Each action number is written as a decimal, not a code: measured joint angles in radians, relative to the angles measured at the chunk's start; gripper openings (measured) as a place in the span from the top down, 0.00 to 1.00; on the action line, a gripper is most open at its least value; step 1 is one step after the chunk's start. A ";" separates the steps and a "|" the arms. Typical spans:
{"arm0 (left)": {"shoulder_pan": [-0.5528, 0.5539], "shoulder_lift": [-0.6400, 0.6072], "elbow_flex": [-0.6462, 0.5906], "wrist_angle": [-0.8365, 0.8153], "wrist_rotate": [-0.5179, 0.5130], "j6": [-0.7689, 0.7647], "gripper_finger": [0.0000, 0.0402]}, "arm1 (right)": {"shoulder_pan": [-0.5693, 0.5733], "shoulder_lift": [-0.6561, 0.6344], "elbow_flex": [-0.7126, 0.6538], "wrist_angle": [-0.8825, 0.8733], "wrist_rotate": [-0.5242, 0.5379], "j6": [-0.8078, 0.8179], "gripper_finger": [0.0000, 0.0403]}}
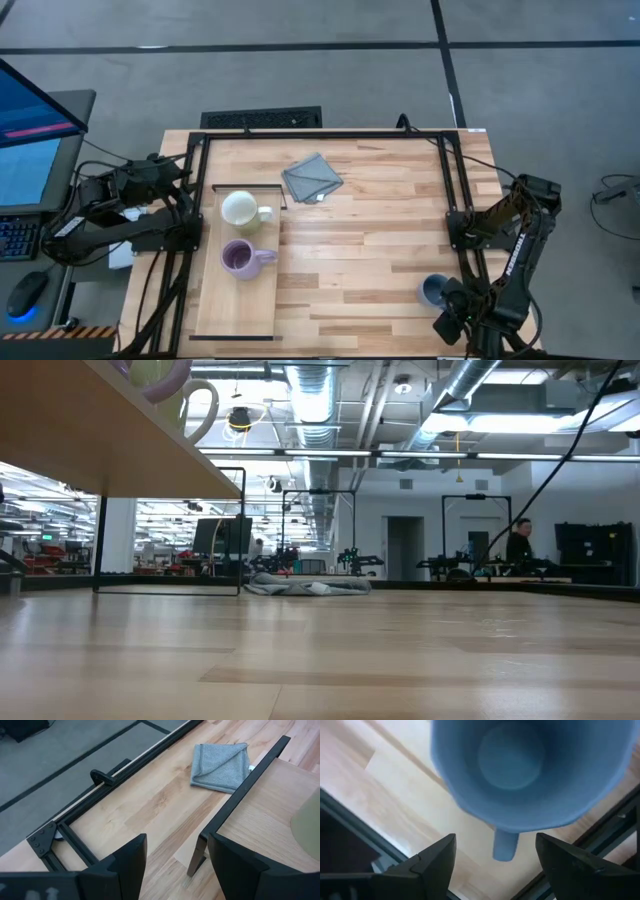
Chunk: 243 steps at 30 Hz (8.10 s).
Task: Stack small to large cups/mugs on shelf
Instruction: Put the blue mug on the shelf
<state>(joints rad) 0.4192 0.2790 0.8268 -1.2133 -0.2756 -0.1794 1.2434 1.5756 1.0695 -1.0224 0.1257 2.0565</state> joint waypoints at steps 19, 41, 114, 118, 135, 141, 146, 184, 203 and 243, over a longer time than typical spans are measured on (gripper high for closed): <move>0.000 0.000 0.000 0.000 -0.078 -0.128 0.50 | -0.027 0.000 0.000 -0.023 0.003 0.082 0.26; 0.000 0.000 0.000 0.001 -0.131 -0.149 0.50 | -0.042 0.000 0.000 -0.016 0.001 0.125 0.26; 0.000 0.000 0.000 0.000 -0.131 -0.151 0.50 | -0.429 0.075 0.001 -0.018 -0.121 -0.549 0.86; 0.000 0.000 0.000 0.000 -0.131 -0.151 0.50 | -0.507 0.074 0.001 0.003 -0.121 -0.674 0.86; 0.000 0.000 0.000 -0.010 -0.131 -0.139 0.50 | -0.750 0.078 0.209 0.006 -0.016 -1.135 0.86; 0.000 0.000 0.000 -0.010 -0.131 -0.139 0.50 | -0.799 0.077 0.293 -0.022 0.029 -1.259 0.86; 0.000 0.000 0.000 -0.009 -0.131 -0.138 0.50 | -0.825 0.076 0.358 -0.024 0.067 -1.349 0.86; 0.000 0.000 0.000 -0.009 -0.130 -0.138 0.50 | -0.790 0.629 1.289 -0.358 0.031 -1.778 0.86; 0.000 0.000 0.000 -0.028 -0.129 -0.128 0.50 | -0.774 0.640 1.262 -0.283 0.002 -1.770 0.86; 0.000 0.000 0.000 -0.062 -0.127 -0.127 0.50 | -0.818 0.693 1.262 -0.556 0.014 -1.638 0.86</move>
<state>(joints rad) 0.4194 0.2787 0.8268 -1.2751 -0.4030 -0.3061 0.4250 2.2688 2.3318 -1.5786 0.1398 0.4187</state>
